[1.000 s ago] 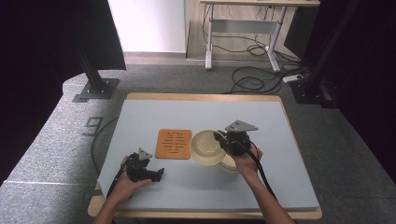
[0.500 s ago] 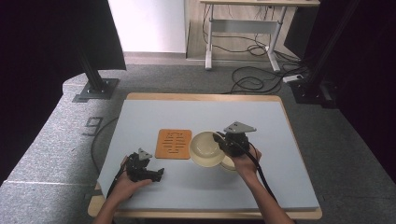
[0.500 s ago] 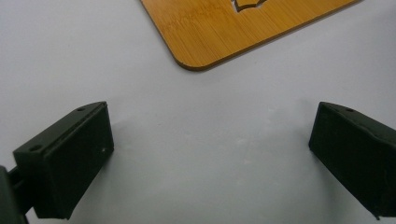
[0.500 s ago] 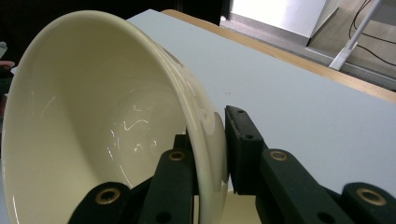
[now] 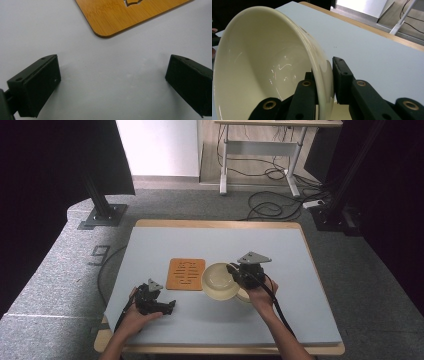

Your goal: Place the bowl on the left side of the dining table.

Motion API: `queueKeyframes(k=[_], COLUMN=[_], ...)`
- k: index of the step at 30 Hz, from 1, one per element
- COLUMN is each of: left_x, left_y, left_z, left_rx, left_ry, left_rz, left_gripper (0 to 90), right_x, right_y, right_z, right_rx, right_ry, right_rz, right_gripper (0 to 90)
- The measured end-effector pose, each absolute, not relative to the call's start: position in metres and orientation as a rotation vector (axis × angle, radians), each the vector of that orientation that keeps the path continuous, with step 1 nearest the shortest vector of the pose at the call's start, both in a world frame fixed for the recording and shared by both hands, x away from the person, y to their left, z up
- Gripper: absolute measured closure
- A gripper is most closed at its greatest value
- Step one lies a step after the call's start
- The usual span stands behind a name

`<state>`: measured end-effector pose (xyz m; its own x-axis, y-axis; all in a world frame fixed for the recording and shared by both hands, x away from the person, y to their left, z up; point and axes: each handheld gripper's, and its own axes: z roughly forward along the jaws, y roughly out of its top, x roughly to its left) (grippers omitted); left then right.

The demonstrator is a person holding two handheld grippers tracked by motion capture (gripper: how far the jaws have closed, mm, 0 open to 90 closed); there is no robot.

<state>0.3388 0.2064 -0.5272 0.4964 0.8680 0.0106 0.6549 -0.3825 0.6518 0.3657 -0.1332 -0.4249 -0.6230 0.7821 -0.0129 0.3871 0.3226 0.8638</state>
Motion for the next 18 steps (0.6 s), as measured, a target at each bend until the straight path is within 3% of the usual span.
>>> queueKeyframes(k=[18], left_x=[0.3388], left_y=[0.2065], left_z=[-0.5272], left_rx=[2.158], left_ry=[1.245], left_rz=[0.477], left_gripper=[0.0], right_x=[0.3662], right_y=[-0.1242], right_z=[-0.4285], right_rx=[1.02], right_ry=[2.18], right_rz=[1.224], right_gripper=[79.8])
